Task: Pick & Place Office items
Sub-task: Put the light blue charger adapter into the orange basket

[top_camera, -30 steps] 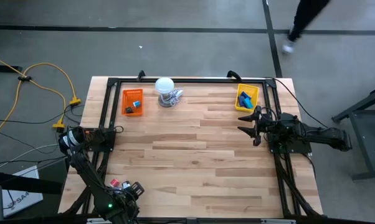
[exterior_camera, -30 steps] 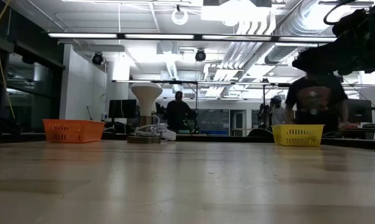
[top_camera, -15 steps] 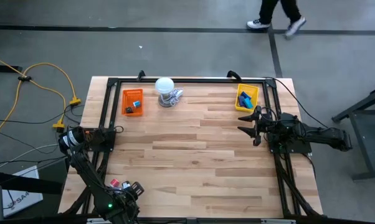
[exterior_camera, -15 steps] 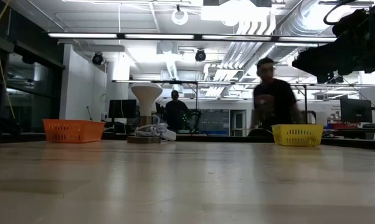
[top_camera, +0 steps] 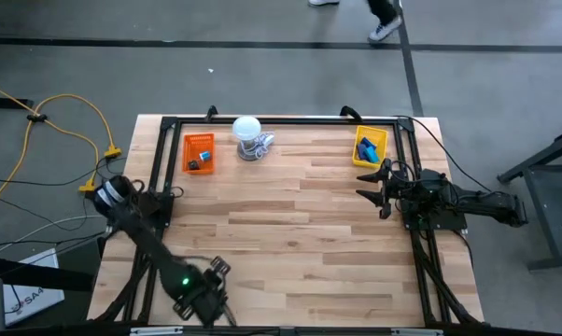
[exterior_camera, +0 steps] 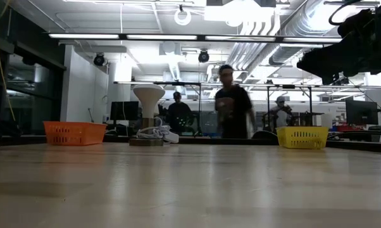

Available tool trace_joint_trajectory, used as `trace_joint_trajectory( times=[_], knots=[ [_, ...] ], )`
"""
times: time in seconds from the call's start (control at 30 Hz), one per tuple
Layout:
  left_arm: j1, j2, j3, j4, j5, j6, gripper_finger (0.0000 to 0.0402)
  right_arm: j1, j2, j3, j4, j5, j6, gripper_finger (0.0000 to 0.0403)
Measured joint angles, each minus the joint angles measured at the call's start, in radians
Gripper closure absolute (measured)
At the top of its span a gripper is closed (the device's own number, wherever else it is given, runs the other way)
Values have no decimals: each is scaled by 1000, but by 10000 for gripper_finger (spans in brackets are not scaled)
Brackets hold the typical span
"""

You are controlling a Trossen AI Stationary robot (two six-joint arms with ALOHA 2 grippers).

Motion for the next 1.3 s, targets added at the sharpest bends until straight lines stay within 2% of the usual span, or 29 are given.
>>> trace_joint_trajectory(
  times=[0.27, 0.43, 0.83, 1.2, 1.3],
  knots=[
    [188, -43, 0, -66, -16, 36, 270, 0, 0, 0, 0, 0, 0, 208],
    [276, -72, 0, -121, -118, 35, 270, 0, 0, 0, 0, 0, 0, 208],
    [479, -260, -39, -187, -247, -104, 270, 0, 0, 0, 0, 0, 0, 208],
    [852, -366, -118, -185, -259, -122, 270, 0, 0, 0, 0, 0, 0, 208],
    [957, -367, -118, -190, -224, -123, 270, 0, 0, 0, 0, 0, 0, 208]
  ],
)
